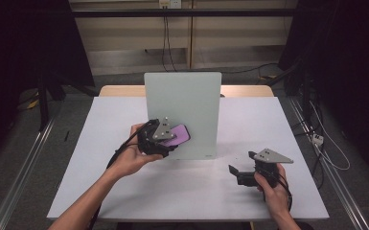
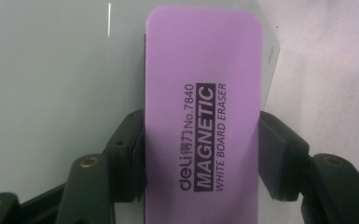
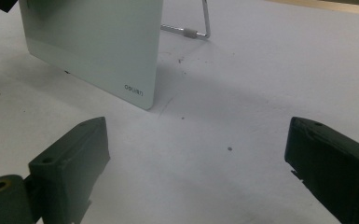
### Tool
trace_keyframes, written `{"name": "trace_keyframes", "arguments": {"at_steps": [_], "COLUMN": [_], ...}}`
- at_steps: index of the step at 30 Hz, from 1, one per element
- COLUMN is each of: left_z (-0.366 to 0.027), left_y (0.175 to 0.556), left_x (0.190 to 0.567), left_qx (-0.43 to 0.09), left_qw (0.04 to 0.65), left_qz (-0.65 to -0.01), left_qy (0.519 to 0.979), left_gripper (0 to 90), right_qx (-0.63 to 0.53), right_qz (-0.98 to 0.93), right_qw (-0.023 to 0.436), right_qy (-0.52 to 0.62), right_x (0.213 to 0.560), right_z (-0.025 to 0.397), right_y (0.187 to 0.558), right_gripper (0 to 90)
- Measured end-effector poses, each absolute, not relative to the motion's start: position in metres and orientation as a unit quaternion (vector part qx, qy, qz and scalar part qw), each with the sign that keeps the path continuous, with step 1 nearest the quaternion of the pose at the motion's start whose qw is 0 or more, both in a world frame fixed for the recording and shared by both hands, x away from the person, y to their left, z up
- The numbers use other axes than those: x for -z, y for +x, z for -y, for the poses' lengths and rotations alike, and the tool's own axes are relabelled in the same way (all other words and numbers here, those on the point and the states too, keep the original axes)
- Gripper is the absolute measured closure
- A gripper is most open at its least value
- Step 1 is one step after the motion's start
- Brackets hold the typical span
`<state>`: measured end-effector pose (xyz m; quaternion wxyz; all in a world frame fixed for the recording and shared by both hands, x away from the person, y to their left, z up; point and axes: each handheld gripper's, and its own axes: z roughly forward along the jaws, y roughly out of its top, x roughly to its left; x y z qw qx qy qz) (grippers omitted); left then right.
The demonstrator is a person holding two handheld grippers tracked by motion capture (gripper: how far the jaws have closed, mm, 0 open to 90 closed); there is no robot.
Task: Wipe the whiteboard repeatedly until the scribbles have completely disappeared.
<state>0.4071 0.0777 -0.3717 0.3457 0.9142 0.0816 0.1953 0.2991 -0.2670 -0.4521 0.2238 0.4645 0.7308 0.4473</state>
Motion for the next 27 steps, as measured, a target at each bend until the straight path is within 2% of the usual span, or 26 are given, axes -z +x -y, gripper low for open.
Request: {"name": "trace_keyframes", "arguments": {"at_steps": [16,27], "left_z": [-0.112,-0.113], "left_y": [0.426,0.419], "left_x": [0.325,0.341], "left_qx": [-0.234,-0.235], "left_qw": [0.396,0.381], "left_qz": [-0.128,-0.119], "left_qy": [0.879,0.886], "left_gripper": [41.1,41.2], "right_qx": [-0.447,-0.448], "right_qz": [-0.731,-0.73], "right_qw": [0.224,0.225], "right_qy": [0.465,0.464], "right_x": [0.452,0.452], "right_z": [0.267,0.268], "right_y": [0.299,0.298], "right_gripper": [6.8,6.8]}}
